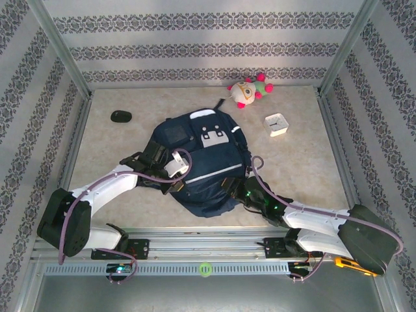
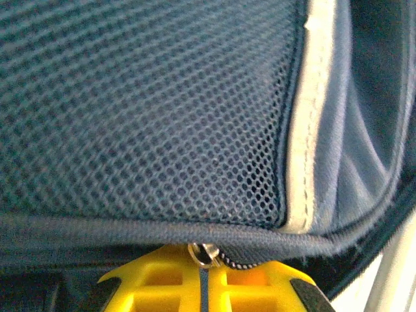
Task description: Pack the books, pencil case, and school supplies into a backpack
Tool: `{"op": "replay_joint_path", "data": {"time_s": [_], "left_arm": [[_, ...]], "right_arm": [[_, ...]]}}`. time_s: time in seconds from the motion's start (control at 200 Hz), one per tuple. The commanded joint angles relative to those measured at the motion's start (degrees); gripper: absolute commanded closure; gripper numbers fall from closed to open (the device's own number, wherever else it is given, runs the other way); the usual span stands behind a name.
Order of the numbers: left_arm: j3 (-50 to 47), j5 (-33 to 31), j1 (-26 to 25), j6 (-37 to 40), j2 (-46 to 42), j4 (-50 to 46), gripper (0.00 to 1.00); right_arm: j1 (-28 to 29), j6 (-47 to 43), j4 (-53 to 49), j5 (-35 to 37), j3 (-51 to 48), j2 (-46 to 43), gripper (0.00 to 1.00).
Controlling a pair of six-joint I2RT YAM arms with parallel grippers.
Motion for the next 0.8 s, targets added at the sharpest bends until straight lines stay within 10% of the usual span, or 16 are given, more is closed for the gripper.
{"op": "replay_joint_path", "data": {"time_s": [0.0,0.47,0.794], "left_arm": [[0.48,11.41,-3.84,2.59,-1.81,-4.91,0.85],[3.78,-5.62,-2.96,15.65,-17.59,-12.13,0.27],[9.57,-17.40,-0.42,39.14,-5.77,-0.19,0.18]], "right_arm": [[-0.98,-1.53,8.89,1.47,4.32,0.37,0.70],[-21.64,-14.04,7.03,-25.69,17.13,14.74,0.73],[-28.11,-20.45,3.68,-31.62,21.28,17.42,0.51]]}}
